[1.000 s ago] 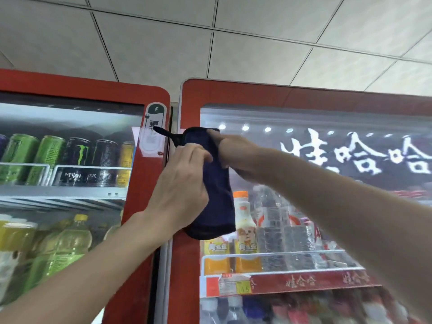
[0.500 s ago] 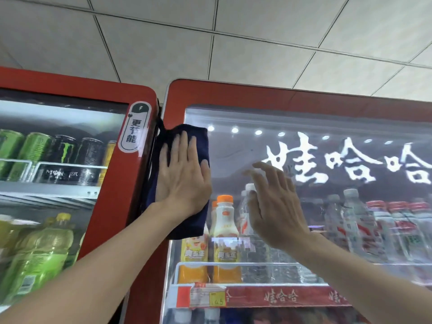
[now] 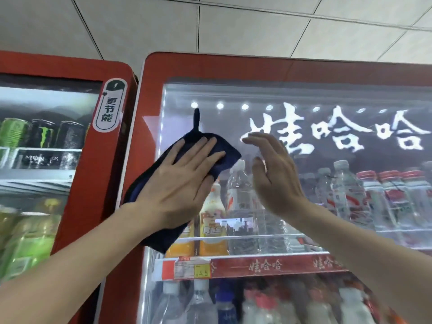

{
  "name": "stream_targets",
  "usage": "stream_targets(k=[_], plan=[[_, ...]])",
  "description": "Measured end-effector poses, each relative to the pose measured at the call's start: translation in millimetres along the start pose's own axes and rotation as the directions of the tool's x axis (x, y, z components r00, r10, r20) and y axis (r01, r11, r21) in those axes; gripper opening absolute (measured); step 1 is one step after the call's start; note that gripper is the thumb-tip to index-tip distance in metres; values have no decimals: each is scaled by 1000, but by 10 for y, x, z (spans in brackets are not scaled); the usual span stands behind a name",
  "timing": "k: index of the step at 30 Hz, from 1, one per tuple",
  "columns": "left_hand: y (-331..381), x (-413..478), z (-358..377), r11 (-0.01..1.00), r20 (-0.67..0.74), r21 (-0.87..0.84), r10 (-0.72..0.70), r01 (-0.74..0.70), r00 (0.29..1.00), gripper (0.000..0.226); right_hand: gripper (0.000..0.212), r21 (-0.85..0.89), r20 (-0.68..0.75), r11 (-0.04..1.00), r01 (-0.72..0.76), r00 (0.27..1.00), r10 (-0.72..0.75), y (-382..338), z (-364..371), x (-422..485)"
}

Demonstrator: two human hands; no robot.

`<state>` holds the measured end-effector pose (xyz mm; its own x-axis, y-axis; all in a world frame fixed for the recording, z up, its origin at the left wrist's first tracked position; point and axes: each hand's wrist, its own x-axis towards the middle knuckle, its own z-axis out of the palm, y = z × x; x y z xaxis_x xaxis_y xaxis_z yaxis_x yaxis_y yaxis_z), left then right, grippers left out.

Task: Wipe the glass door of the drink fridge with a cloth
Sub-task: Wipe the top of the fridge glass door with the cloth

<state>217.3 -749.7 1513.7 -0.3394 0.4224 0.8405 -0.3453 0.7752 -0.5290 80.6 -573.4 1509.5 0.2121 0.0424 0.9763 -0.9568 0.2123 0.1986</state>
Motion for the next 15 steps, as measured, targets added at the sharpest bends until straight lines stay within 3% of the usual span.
stream_targets(k=[2,4,7,11,15], plan=[[72,-120,28,998,26,12,67,-68,997,58,43,-154,-19,988,-7,1000,4,164,-185,-22],[-45,-3,-14,999,31,10,45,-45,999,59,43,-271,41,963,12,999,-1,354,-315,-62],[-276,461,-82,992,38,6,-127,126,991,64,49,-317,147,947,50,989,-3,494,-353,-144],[-229,798,-44,962,29,38,-272,270,962,63,52,-320,133,945,62,991,-20,503,-336,-186],[352,342,64,990,66,17,-139,138,988,63,50,-302,143,951,72,989,-30,517,-310,-213]])
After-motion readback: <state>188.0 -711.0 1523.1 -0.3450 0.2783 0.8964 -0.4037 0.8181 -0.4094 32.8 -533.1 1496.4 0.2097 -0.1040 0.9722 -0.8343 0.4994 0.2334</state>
